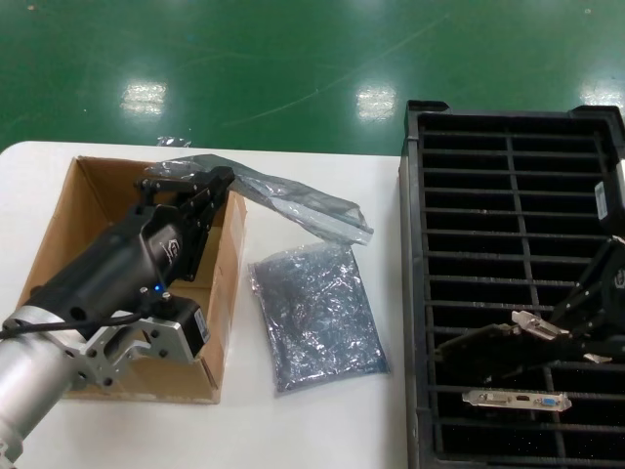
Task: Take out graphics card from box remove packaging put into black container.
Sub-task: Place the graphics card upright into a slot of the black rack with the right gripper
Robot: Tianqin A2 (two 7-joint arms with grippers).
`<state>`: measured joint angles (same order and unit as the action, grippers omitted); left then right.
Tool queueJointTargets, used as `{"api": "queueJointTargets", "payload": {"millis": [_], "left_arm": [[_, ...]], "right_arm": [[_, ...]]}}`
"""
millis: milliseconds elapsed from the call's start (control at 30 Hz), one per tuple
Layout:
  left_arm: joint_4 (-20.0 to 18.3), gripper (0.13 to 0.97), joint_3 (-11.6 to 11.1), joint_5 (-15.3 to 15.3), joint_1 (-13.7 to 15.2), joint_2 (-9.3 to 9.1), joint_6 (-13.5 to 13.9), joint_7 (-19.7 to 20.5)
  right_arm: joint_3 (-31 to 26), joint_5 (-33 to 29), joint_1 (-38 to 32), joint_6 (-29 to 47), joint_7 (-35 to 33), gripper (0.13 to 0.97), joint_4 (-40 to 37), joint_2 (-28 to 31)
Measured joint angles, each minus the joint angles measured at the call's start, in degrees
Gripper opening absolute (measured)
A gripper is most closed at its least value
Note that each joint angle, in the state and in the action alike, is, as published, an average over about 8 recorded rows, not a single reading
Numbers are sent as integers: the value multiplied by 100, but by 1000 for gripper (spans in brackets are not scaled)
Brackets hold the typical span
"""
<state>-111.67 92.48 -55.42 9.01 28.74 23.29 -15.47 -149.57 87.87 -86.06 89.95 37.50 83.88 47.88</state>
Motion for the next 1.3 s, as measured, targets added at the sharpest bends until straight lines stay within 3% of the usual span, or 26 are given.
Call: {"api": "queueJointTargets", "payload": {"millis": [600, 1300], "left_arm": [[0, 139, 0, 0, 0, 0, 0, 0], [0, 139, 0, 0, 0, 0, 0, 0]], "right_arm": [[-93, -598, 158, 0, -162, 189, -547, -307], [-194, -1284, 300, 0, -289, 189, -424, -579]]}}
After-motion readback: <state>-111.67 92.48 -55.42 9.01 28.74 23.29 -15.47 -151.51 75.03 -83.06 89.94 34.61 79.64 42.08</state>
